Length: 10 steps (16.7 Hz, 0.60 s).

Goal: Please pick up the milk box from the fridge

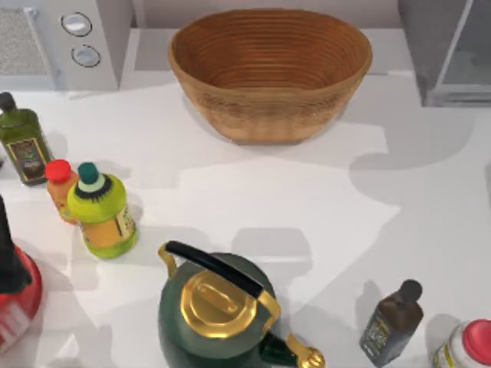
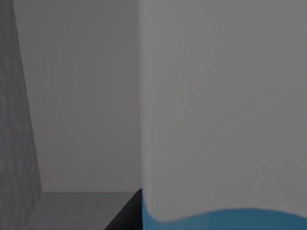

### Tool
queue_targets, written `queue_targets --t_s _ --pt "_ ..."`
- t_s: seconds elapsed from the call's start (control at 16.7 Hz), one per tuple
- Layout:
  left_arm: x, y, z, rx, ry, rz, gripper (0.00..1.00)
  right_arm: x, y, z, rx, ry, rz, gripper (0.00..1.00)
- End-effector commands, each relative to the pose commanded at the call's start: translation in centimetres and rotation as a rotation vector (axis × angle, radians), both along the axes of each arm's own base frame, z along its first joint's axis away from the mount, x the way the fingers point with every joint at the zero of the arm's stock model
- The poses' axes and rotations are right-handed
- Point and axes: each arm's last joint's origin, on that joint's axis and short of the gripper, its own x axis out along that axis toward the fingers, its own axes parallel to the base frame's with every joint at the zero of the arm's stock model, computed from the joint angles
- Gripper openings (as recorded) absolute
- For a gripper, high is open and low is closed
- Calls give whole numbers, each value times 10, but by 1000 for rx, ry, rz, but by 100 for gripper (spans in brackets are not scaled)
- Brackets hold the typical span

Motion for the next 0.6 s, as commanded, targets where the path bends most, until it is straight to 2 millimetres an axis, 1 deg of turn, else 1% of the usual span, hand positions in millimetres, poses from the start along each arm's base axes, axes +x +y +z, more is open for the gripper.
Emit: queue_targets --t_s 0.3,0.48,0.6 --pt "0 0 0 0 0 0 100 -3 0 -2 2 2 1 0" --pt "0 0 0 0 0 0 100 -21 -2 3 -1 -7 -3 0" --pt "0 0 0 0 0 0 100 -36 -1 -1 3 7 -3 0"
